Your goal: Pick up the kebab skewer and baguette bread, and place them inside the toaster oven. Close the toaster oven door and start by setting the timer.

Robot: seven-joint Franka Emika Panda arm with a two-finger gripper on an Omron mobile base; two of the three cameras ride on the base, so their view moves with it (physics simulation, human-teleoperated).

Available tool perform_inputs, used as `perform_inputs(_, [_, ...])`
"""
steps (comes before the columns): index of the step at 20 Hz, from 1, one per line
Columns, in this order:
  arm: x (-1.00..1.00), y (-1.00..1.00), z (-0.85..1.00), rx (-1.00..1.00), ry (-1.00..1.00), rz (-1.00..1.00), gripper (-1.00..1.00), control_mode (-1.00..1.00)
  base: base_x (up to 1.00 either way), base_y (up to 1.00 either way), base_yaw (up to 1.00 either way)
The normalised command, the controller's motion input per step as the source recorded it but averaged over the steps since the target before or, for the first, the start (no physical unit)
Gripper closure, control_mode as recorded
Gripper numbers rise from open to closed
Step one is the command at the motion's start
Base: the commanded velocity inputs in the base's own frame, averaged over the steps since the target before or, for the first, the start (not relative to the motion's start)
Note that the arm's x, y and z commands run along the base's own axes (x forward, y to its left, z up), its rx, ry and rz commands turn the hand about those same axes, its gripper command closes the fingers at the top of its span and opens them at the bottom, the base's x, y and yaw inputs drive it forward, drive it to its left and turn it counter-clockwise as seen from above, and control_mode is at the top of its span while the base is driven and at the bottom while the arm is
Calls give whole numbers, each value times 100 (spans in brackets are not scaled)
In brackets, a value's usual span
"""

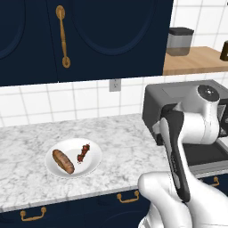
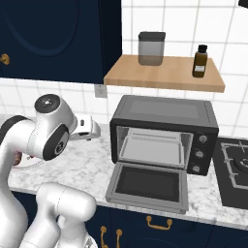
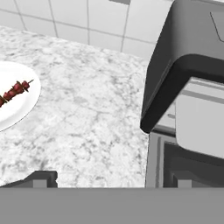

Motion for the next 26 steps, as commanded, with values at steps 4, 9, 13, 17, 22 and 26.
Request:
perform_inputs(4, [0, 94, 1, 2, 0, 0, -100, -100, 0, 0, 0])
perform_inputs(9, [1, 90, 0, 3, 0, 0, -100, -100, 0, 0, 0])
perform_inputs(13, [1, 71, 0, 11, 2, 5, -100, -100, 0, 0, 0])
perform_inputs(17, [0, 82, -2, 11, 6, 8, -100, -100, 0, 0, 0])
perform_inputs(22, [7, 83, -14, 6, 10, 10, -100, -100, 0, 0, 0])
perform_inputs(26, [20, 66, -6, 5, 17, 8, -100, -100, 0, 0, 0])
